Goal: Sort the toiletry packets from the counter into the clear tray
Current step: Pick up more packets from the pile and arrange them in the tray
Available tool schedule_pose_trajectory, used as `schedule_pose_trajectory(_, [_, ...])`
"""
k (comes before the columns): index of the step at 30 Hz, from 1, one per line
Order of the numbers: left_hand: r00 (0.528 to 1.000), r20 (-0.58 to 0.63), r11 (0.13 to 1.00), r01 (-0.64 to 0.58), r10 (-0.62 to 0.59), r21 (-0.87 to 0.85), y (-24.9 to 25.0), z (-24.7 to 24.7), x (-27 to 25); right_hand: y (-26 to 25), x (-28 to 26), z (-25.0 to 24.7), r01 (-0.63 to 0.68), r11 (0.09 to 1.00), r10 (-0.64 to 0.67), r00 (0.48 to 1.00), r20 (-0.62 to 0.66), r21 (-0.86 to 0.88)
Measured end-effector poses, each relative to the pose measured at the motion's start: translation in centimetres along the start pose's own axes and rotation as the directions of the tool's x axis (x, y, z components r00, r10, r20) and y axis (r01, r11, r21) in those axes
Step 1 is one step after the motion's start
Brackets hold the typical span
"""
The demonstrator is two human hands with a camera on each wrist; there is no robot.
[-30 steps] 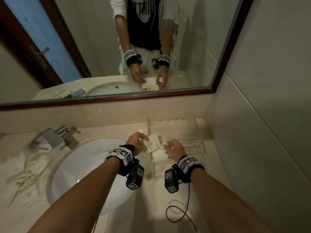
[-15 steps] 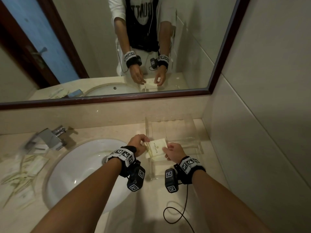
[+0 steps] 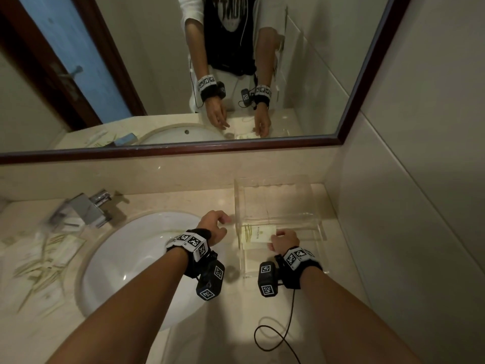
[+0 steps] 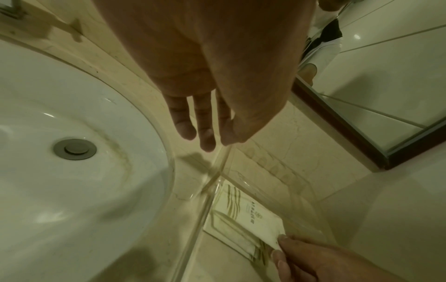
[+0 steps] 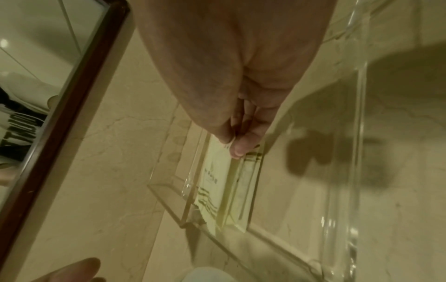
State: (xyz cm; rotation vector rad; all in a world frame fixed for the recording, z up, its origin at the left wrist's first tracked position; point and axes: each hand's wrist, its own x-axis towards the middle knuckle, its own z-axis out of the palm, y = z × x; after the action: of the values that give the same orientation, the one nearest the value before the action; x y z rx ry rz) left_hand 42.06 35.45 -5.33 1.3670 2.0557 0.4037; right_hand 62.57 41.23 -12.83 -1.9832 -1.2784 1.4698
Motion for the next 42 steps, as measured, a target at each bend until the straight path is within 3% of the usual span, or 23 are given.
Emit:
schedule_pose_trajectory(2, [1.0,-0.002,1.0,0.007,-0.007,0.005,-0.4,-0.2,0.0,0.0,0.1,0.4,0.001,1.0,-0.001,1.0,-0.017,0.012])
schedule_pose_trajectory(7, [1.0,-0.004,0.999,0.03,-0.029,0.014,-1.2,-0.6,0.0,0.4,-0.1,0.7,0.094,0.983,-0.106,0.992,-0.072,-0.157])
schedule_pose_trajectory(13, [0.999,-0.002,0.999,0.032,-0.032,0.025,-1.5,-0.7,0.2,0.9,-0.5,1.0,0.107,0.941,-0.083,0.993,0.087,-0.321])
schedule_pose_trajectory(17, [0.999,-0.001,0.999,0.045,-0.045,0.021,-1.6,-0.7,0.5,0.7,-0.2,1.9,0.11,0.907,-0.078,0.992,0.096,-0.406])
schedule_pose_trajectory(27, [0.997,0.026,0.997,0.067,-0.067,0.029,-2.4,-0.5,0.8,0.2,-0.4,2.8,0.126,0.877,-0.147,0.989,-0.009,-0.464])
schedule_pose_trajectory(42, [0.999,0.028,0.999,0.029,-0.029,0.018,-1.3,-0.8,1.0,-1.3,-0.3,0.6,0.094,0.831,-0.059,0.995,0.08,-0.548])
